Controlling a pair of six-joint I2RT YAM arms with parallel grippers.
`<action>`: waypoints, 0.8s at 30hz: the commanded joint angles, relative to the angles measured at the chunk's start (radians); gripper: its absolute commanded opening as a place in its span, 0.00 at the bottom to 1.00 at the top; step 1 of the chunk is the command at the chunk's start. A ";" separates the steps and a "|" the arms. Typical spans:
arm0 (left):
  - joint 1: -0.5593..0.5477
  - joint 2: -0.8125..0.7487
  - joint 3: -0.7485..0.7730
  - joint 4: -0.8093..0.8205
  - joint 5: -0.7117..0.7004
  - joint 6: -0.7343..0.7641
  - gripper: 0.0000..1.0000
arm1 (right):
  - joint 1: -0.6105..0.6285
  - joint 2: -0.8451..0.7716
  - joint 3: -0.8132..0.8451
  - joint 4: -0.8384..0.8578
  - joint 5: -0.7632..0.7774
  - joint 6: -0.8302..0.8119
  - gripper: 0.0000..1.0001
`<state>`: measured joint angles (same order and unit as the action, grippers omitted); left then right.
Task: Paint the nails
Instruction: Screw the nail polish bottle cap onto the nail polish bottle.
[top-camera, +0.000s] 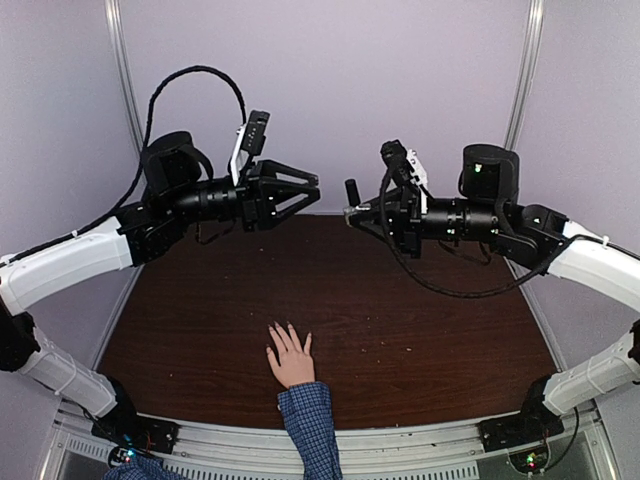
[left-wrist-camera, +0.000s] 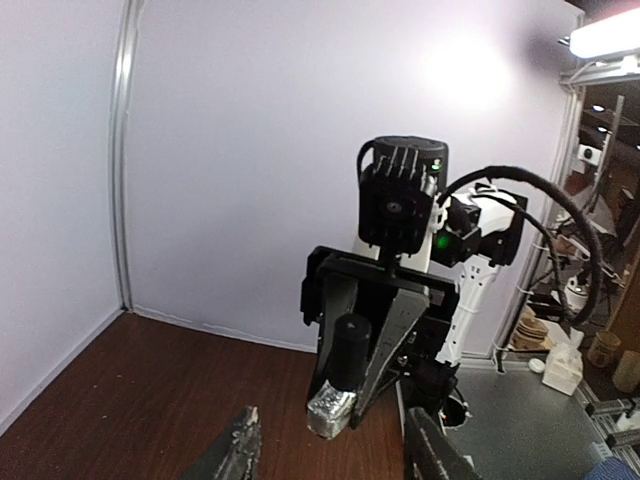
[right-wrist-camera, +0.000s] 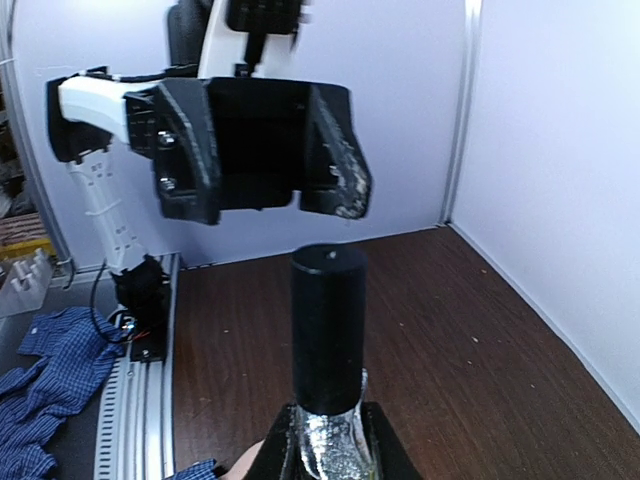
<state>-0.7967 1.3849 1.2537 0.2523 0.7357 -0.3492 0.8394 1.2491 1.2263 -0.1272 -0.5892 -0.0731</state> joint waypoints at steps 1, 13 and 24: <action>-0.028 -0.016 -0.032 0.011 -0.240 0.033 0.49 | 0.004 0.021 0.019 0.006 0.246 0.049 0.00; -0.125 0.120 0.078 -0.015 -0.518 -0.043 0.46 | 0.030 0.083 0.028 0.008 0.437 0.106 0.00; -0.132 0.184 0.130 -0.037 -0.575 -0.083 0.39 | 0.062 0.096 0.032 -0.002 0.515 0.086 0.00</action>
<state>-0.9268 1.5478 1.3407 0.2073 0.1970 -0.4122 0.8909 1.3369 1.2263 -0.1272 -0.1287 0.0113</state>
